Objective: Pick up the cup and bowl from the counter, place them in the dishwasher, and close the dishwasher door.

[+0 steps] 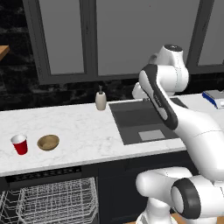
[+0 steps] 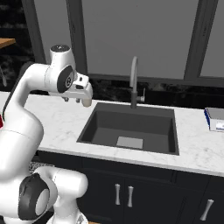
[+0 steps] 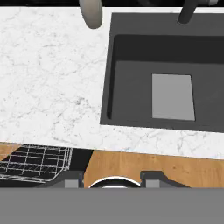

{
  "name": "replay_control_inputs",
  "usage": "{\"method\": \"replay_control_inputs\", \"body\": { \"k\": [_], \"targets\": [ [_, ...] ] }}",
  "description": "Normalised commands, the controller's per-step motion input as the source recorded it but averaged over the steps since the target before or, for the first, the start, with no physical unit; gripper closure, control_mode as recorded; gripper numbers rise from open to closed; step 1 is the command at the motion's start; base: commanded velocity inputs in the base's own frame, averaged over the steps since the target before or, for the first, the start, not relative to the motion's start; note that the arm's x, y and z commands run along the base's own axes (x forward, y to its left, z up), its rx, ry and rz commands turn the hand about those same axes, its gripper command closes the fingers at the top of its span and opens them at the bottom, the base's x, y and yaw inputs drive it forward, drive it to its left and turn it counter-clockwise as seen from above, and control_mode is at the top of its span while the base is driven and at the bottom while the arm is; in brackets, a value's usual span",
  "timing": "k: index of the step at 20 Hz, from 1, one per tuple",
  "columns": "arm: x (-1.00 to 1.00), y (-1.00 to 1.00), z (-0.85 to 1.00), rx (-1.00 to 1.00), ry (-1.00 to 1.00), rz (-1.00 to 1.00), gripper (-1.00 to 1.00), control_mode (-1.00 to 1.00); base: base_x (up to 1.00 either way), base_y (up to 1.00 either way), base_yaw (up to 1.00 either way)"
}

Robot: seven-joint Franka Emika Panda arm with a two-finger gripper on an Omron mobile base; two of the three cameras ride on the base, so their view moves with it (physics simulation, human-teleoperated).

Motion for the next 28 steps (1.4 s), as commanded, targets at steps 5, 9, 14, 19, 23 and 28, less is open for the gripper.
{"method": "replay_control_inputs", "body": {
  "k": [5, 9, 14, 19, 23, 28],
  "targets": [
    [-0.28, 0.26, -0.12, 0.04, 0.01, 0.00, -1.00, -1.00, 0.00, 0.00, 0.00],
    [-0.84, 0.77, -0.33, 0.06, -0.03, 0.00, -1.00, -1.00, 0.00, 0.00, 0.00],
    [-0.68, 0.99, -0.28, 0.00, -0.01, 0.00, -1.00, -1.00, 0.00, 0.00, 0.00],
    [-0.38, 0.99, -0.06, -0.01, 0.00, 0.00, -1.00, -1.00, 0.00, 0.00, 0.00],
    [-0.06, 0.85, 0.00, 0.00, 0.00, 0.00, -1.00, -1.00, 0.00, 0.00, 0.00],
    [0.00, 0.86, -0.16, 0.00, 0.00, 0.00, -1.00, -1.00, 0.00, 0.00, 0.00]
  ]
}}
